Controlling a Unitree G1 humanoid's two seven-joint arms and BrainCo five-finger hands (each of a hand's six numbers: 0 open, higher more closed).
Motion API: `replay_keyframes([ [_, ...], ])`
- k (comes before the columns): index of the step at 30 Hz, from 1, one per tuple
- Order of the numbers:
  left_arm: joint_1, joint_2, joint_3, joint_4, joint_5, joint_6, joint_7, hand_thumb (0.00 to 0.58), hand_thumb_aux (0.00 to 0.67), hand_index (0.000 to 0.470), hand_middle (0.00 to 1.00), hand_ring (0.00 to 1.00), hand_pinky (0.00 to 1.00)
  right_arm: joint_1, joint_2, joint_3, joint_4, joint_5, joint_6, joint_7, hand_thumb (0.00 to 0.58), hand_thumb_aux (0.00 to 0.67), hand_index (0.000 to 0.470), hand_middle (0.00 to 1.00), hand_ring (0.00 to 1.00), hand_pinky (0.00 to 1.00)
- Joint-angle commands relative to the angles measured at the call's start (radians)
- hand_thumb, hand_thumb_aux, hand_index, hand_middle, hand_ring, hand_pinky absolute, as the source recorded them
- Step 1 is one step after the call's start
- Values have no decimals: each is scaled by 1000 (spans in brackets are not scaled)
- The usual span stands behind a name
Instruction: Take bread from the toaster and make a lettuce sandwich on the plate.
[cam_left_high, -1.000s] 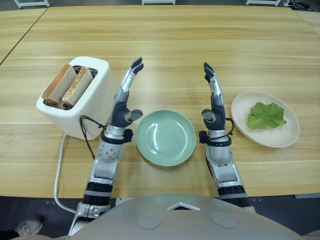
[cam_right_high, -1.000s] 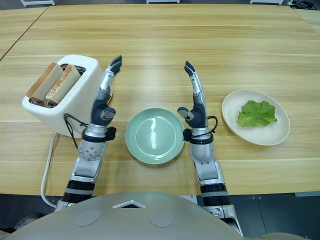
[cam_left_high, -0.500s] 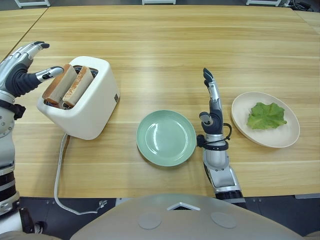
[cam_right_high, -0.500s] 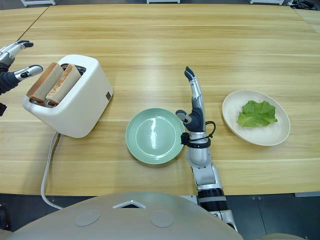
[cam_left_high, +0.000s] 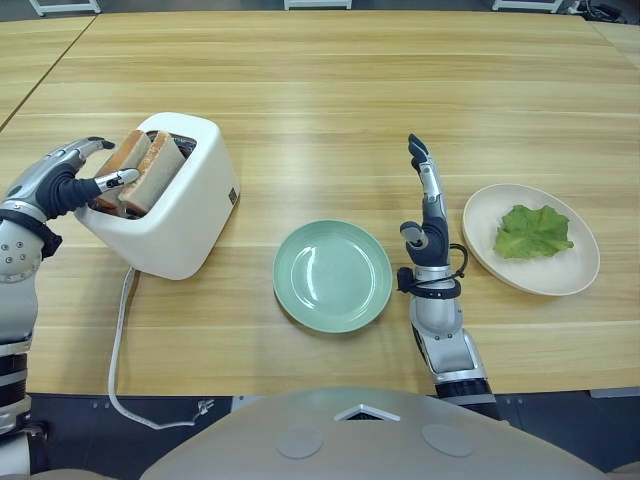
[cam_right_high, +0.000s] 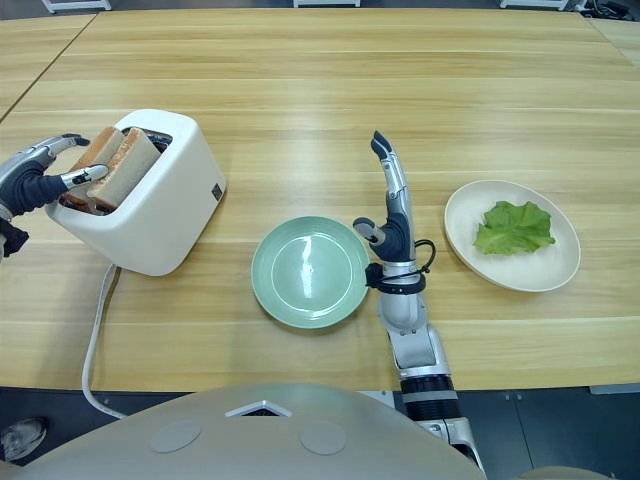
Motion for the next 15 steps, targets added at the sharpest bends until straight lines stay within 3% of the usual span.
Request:
replay_keyframes([
  [1, -8, 1, -24, 8, -26, 22, -17, 275, 184, 129, 0, 0, 0, 0, -3, -8, -7, 10, 10, -3, 0, 0, 0, 0, 0, 0],
  [5, -8, -1, -53, 12, -27, 31, -17, 352, 250, 175, 0, 0, 0, -1, -4, -11, -9, 12, 12, 0, 0, 0, 0, 0, 0, 0],
  [6, -5, 0, -61, 11, -26, 31, -19, 408, 305, 214, 0, 0, 0, -2, -5, -11, -10, 12, 12, 1, 0, 0, 0, 0, 0, 0],
  [9, 1, 1, -81, 17, -23, 35, -23, 441, 342, 240, 0, 0, 0, -3, -8, -12, -13, 14, 12, 5, 0, 0, 0, 0, 0, 0],
  [10, 2, 3, -83, 26, -22, 39, -22, 420, 318, 223, 0, 0, 0, -3, -10, -13, -13, 15, 11, 6, 0, 0, 0, 0, 0, 0],
  [11, 5, 5, -80, 36, -23, 42, -18, 310, 213, 149, 0, 0, 0, -2, -12, -14, -13, 15, 10, 7, 0, 0, 0, 0, 0, 0],
  [12, 8, 5, -74, 41, -25, 45, -15, 164, 102, 72, 0, 0, 0, -2, -14, -15, -12, 17, 10, 8, 0, 0, 0, 0, 0, 0],
  [13, 12, 6, -67, 43, -28, 48, -12, 71, 42, 29, 0, 0, 0, -3, -16, -16, -12, 19, 10, 10, 0, 0, 0, 0, 0, 0],
  [14, 13, 5, -62, 42, -33, 51, -11, 0, 0, 0, 0, 0, 0, -2, -17, -16, -13, 20, 10, 12, 0, 0, 0, 0, 0, 0],
  [15, 13, 5, -61, 42, -35, 54, -10, 0, 0, 0, 0, 0, 0, 0, -19, -17, -15, 21, 10, 13, 0, 0, 0, 0, 0, 0],
])
